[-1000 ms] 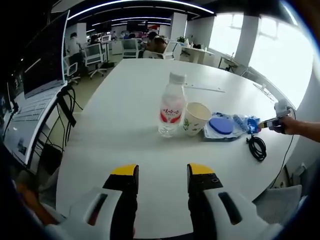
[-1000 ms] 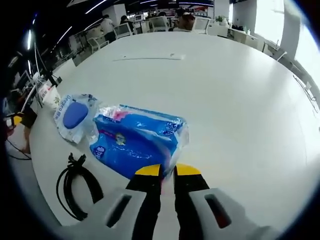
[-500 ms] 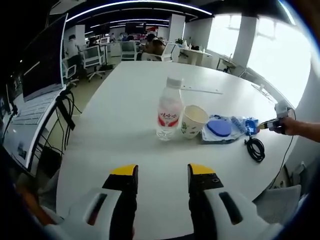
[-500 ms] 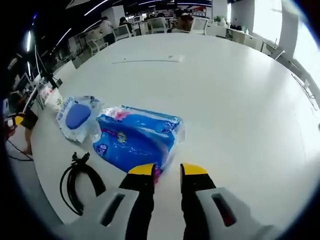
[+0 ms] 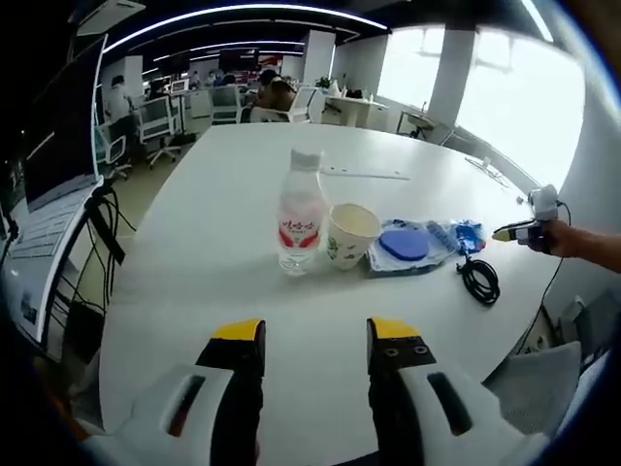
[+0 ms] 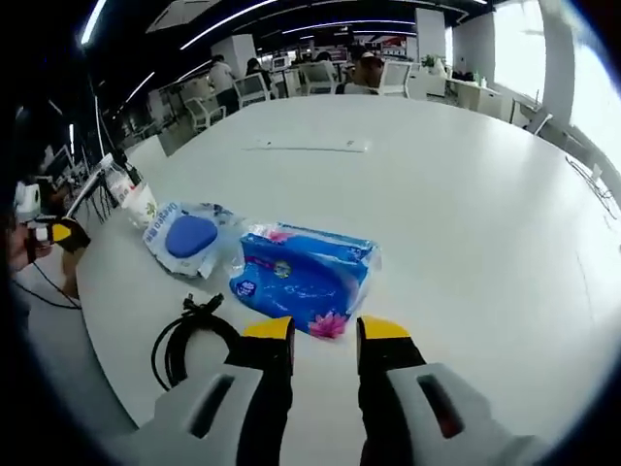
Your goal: Arrange the tabletop items into an orderly group along one side of the table until the central work area is clear of visible clutter.
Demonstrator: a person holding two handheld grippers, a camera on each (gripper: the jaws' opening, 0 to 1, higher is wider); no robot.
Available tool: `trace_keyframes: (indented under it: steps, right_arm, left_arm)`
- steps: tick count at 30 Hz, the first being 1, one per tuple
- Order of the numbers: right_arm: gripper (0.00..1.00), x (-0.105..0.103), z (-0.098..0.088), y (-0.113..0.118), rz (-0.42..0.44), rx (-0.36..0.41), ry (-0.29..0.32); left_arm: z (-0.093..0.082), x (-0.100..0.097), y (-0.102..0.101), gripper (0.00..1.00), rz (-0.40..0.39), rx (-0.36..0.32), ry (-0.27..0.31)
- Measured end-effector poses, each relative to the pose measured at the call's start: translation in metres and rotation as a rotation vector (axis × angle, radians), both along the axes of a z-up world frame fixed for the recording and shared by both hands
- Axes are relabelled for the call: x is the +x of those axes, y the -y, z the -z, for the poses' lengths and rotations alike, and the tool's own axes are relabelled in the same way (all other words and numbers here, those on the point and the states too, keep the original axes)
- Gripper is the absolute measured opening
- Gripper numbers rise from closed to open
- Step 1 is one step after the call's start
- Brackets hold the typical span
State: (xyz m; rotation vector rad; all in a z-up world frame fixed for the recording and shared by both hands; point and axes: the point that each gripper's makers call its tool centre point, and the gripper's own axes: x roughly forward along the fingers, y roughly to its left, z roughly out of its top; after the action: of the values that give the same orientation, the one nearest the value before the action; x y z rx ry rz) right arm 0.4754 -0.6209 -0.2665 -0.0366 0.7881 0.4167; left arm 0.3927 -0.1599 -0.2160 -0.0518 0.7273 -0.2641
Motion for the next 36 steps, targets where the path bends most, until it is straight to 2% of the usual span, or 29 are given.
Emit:
trace_keyframes:
  steps: [3, 14, 21, 29, 36]
  right_arm:
    - [0.26, -0.008, -0.01, -0.012, -0.044, 0.014, 0.026]
    - [0.29, -0.03, -0.028, -0.036, -0.094, 0.035, 0.066]
    - [0.33, -0.051, -0.042, -0.072, -0.218, 0.046, 0.079]
    - [0.39, -0.066, -0.043, -0.095, -0.303, 0.053, 0.075]
    - [0.4, -0.075, -0.04, -0.107, -0.341, 0.046, 0.07]
  left_arm:
    - [0.0, -0.002, 0.001, 0.42, 0.019, 0.003, 0.007]
    - [-0.001, -0.009, 0.003, 0.41, 0.063, -0.005, 0.023]
    - [-0.002, -0.011, 0.005, 0.41, 0.091, -0.012, 0.029]
    - [0.002, -0.015, 0.014, 0.42, 0.125, -0.022, 0.027]
    - [0.006, -0.018, 0.017, 0.42, 0.149, -0.025, 0.019]
